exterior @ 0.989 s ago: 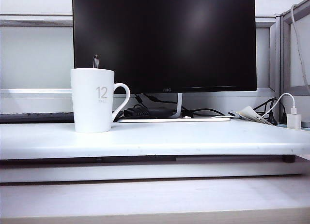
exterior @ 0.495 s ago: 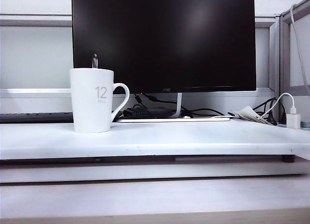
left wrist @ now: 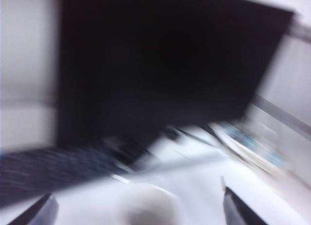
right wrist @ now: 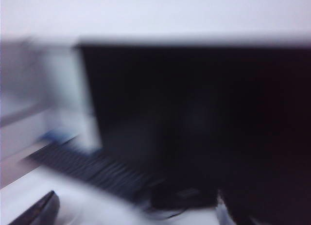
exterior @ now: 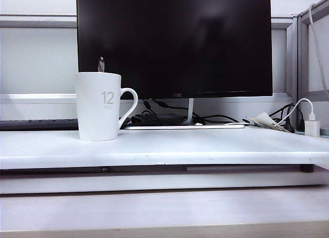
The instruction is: Pick up a spoon and stir the liquid in the cup.
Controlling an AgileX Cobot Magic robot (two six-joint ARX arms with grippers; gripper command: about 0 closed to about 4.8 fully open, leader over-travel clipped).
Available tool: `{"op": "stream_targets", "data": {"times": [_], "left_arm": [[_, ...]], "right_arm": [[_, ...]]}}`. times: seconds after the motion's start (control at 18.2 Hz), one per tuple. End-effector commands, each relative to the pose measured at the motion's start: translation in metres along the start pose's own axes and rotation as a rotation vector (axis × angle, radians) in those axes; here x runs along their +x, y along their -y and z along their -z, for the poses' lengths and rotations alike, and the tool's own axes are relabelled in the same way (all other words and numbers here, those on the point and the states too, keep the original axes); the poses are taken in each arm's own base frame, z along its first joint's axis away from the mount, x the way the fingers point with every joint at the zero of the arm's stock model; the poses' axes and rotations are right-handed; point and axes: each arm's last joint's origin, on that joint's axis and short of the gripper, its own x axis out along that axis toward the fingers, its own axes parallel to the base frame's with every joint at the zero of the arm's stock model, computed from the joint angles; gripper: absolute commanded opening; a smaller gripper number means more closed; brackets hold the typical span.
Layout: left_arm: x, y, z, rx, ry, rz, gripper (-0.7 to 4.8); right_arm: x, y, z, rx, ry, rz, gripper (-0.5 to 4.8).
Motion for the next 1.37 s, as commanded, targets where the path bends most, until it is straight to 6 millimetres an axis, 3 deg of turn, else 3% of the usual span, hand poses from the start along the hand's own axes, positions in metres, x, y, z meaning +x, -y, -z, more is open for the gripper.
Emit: {"op": "stream_targets", "data": {"times": [0.05,0.11,0.27,0.44,0.55,0.77,0.99,1.04,1.1,1.37], "left_arm": [[0.032,0.007,0.019,-0.043,-0.118,0.036,4.79],[0.048,0.012,0.034,-0.056,-0.211,0.058,4.79],[0.069,0.022,0.057,-0.001,-0.326,-0.002,4.79],[0.066,0.021,0.068,0.169,-0.428,-0.091,4.79],[0.062,0.017,0.074,0.218,-0.504,-0.191,4.79],[0.062,0.017,0.076,0.212,-0.512,-0.180,4.79],[0.062,0.019,0.076,0.194,-0.512,-0.126,4.79],[0.062,0.019,0.076,0.195,-0.512,-0.126,4.79],[0.062,0.019,0.076,0.195,-0.512,-0.126,4.79],[0.062,0.018,0.076,0.200,-0.513,-0.129,4.79]], "right_arm": [[0.053,-0.016,0.031,0.045,-0.074,-0.152,4.13],[0.078,-0.026,0.054,0.065,-0.126,-0.231,4.13],[0.116,-0.046,0.104,0.118,-0.266,-0.408,4.13],[0.136,-0.060,0.131,0.095,-0.297,-0.550,4.14],[0.149,-0.071,0.134,0.039,-0.286,-0.594,4.13],[0.173,-0.081,0.139,-0.010,-0.272,-0.632,4.13],[0.196,-0.085,0.158,-0.047,-0.286,-0.650,4.08],[0.200,-0.085,0.162,-0.047,-0.289,-0.652,4.00],[0.205,-0.087,0.167,-0.078,-0.284,-0.660,3.45],[0.208,-0.094,0.176,-0.092,-0.300,-0.677,3.32]]}}
